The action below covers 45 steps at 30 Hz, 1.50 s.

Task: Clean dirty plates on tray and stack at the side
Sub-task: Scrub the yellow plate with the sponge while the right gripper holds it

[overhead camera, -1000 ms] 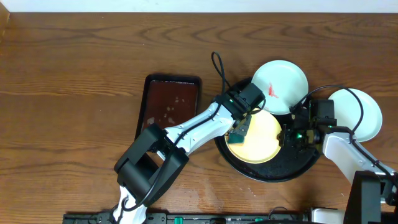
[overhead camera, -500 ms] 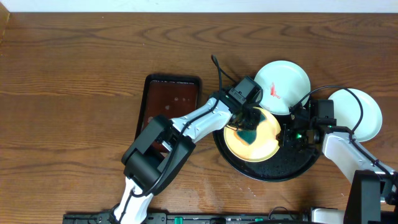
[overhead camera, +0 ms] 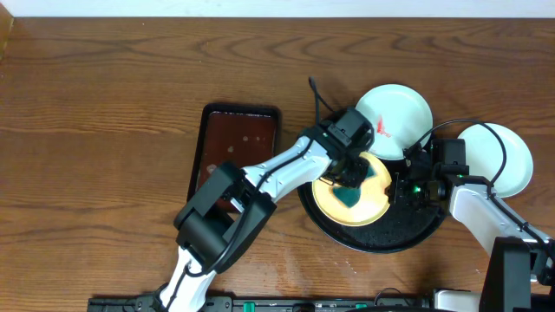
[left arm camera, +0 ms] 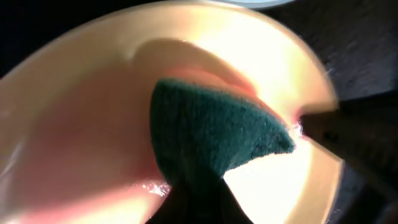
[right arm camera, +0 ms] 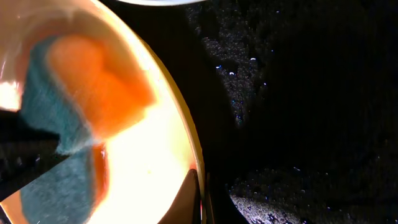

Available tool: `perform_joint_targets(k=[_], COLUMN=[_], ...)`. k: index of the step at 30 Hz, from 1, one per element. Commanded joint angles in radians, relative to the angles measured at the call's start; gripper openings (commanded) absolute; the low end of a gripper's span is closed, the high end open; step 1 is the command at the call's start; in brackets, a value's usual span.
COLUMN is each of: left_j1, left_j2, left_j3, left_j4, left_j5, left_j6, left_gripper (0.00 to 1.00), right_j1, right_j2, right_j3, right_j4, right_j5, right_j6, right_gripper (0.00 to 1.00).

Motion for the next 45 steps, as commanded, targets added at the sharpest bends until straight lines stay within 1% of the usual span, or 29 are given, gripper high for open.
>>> perform_joint_targets(k=[1,3,6,9,12,14,15,20,21,24,26,29,32,34,35,37,39,41,43,45], left_j1=[-0.010,-0.010,-0.005,0.009,0.026,0.029,0.029,0.006,-0.004,-0.034,-0.047,-0.048,-0.035,-0.026,-0.024,-0.023,-0.023,-0.023,-0.023,-0.023], left_j2=[0.048,0.048,0.048,0.049,0.049,0.051,0.051,0.055,0.055,0.055,0.055,0.056,0.056,0.057,0.057,0.057,0.057,0.056,0.056,0.055], left_j3=[0.040,0.088,0.109,0.109,0.109,0.109,0.109,0.105,0.105,0.105,0.105,0.096,0.077,0.062,0.055,0.045,0.045,0.050,0.059,0.077], left_j4=[-0.163,-0.235,-0.278,-0.262,-0.178,-0.117,-0.091,0.003,0.007,-0.019,-0.066,-0.110,-0.119,-0.120,-0.124,-0.136,-0.154,-0.166,-0.180,-0.200], left_j5=[-0.294,-0.412,-0.513,-0.542,-0.537,-0.478,-0.411,0.039,0.089,0.144,0.134,0.081,0.024,-0.045,-0.106,-0.278,-0.510,-0.709,-0.850,-0.922], left_j6=[-0.002,-0.003,-0.003,-0.002,-0.002,-0.002,-0.002,-0.004,-0.004,-0.003,0.005,0.003,0.000,-0.001,-0.007,-0.030,-0.045,-0.045,-0.044,-0.044], left_gripper=[0.08,0.07,0.07,0.08,0.08,0.08,0.08,0.08,0.08,0.08,0.08,0.08,0.08,0.08,0.08,0.08,0.08,0.08,0.08,0.08], right_j1=[0.012,0.012,0.012,0.012,0.012,0.012,0.012,0.012,0.012,0.012,0.012,0.012,0.012,0.012,0.012,0.012,0.012,0.012,0.012,0.012], right_j2=[0.042,0.042,0.042,0.042,0.042,0.042,0.042,0.042,0.042,0.042,0.042,0.042,0.042,0.042,0.042,0.042,0.042,0.042,0.042,0.042], right_j3=[-0.032,-0.032,-0.032,-0.032,-0.032,-0.032,-0.032,-0.032,-0.032,-0.032,-0.032,-0.032,-0.032,-0.032,-0.032,-0.032,-0.032,-0.032,-0.032,-0.032], right_j4=[-0.011,-0.011,-0.011,-0.013,-0.013,-0.013,-0.014,-0.018,-0.018,-0.018,-0.021,-0.025,-0.025,-0.025,-0.025,-0.025,-0.026,-0.026,-0.026,-0.026], right_j5=[0.079,0.079,0.079,0.079,0.079,0.079,0.079,0.079,0.079,0.079,0.079,0.079,0.079,0.079,0.078,0.078,0.079,0.078,0.078,0.079], right_j6=[-0.007,-0.007,-0.007,-0.007,-0.007,-0.006,-0.007,-0.007,-0.007,-0.007,-0.007,-0.007,-0.007,-0.007,-0.006,-0.007,-0.007,-0.007,-0.007,-0.007], right_gripper=[0.01,0.01,0.01,0.01,0.01,0.01,0.01,0.01,0.01,0.01,0.01,0.01,0.01,0.01,0.01,0.01,0.01,0.01,0.01,0.01])
